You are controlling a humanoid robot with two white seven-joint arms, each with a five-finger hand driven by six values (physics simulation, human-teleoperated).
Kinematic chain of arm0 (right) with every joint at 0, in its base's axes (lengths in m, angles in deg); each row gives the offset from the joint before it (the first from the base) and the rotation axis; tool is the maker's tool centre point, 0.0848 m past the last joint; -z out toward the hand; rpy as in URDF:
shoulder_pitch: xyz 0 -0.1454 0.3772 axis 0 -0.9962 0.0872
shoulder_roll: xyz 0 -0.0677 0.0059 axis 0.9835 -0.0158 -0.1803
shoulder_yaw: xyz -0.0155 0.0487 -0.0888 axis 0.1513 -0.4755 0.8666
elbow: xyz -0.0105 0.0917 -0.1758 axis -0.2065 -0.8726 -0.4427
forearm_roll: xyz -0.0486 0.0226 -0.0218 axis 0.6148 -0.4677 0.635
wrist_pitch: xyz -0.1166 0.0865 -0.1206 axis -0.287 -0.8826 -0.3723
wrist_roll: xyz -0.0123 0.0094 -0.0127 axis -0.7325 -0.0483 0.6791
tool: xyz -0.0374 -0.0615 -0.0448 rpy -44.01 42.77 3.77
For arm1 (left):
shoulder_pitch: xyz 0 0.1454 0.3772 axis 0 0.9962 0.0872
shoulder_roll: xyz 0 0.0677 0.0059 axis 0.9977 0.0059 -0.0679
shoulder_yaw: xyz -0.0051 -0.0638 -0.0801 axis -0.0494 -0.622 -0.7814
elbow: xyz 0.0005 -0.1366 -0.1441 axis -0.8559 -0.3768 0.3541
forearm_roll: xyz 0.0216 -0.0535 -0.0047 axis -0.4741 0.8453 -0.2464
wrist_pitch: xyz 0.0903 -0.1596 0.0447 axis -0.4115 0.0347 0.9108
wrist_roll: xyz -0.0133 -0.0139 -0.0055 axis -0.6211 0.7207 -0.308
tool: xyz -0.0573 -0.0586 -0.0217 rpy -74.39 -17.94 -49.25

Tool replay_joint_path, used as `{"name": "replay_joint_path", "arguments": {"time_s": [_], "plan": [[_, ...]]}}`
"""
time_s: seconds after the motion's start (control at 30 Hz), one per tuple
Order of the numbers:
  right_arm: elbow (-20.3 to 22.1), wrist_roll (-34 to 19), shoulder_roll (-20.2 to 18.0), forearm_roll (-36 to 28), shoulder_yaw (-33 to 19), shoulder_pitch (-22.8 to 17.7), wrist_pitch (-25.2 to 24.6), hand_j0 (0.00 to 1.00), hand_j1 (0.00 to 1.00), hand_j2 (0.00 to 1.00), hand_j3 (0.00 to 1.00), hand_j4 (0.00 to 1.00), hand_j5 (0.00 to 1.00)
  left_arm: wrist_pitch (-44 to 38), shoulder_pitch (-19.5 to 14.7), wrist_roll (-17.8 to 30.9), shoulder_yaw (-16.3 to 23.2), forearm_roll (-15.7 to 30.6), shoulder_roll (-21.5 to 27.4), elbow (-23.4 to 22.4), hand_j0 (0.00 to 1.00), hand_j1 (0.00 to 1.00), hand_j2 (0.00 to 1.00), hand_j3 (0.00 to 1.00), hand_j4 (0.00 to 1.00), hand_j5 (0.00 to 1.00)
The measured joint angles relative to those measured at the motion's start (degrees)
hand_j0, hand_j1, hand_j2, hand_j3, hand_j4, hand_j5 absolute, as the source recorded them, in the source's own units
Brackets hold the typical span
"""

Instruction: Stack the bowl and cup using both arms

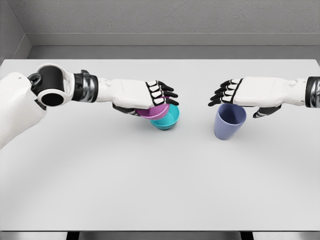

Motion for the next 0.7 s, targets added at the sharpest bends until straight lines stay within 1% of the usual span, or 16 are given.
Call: {"name": "replay_joint_path", "arguments": {"time_s": [0.3,0.4,0.5,0.7], "plan": [[0.0,0.0,0.0,0.0,0.0,-0.09,0.0,1.0,1.0,1.0,1.0,1.0,1.0,0.0,-0.09,0.02,0.28,-1.33,-2.25,-2.74,0.78,0.78,0.78,0.78,0.78,0.78],[0.0,0.0,0.0,0.0,0.06,-0.18,0.0,1.0,1.0,1.0,1.0,1.0,1.0,-0.02,-0.88,0.01,0.82,-1.96,-3.37,-3.96,0.78,0.78,0.78,0.78,0.78,0.78],[0.0,0.0,0.04,0.0,0.34,-0.26,0.0,1.0,1.0,1.0,1.0,1.0,1.0,-0.02,-0.97,0.02,1.28,-2.2,-4.07,-5.2,0.78,0.78,0.78,0.78,0.78,0.78],[0.0,0.0,0.11,0.0,1.0,-0.35,0.0,1.0,1.0,1.0,1.0,1.0,1.0,-0.03,-1.14,0.01,1.67,-2.43,-4.77,-6.33,0.78,0.78,0.78,0.78,0.78,0.78]]}}
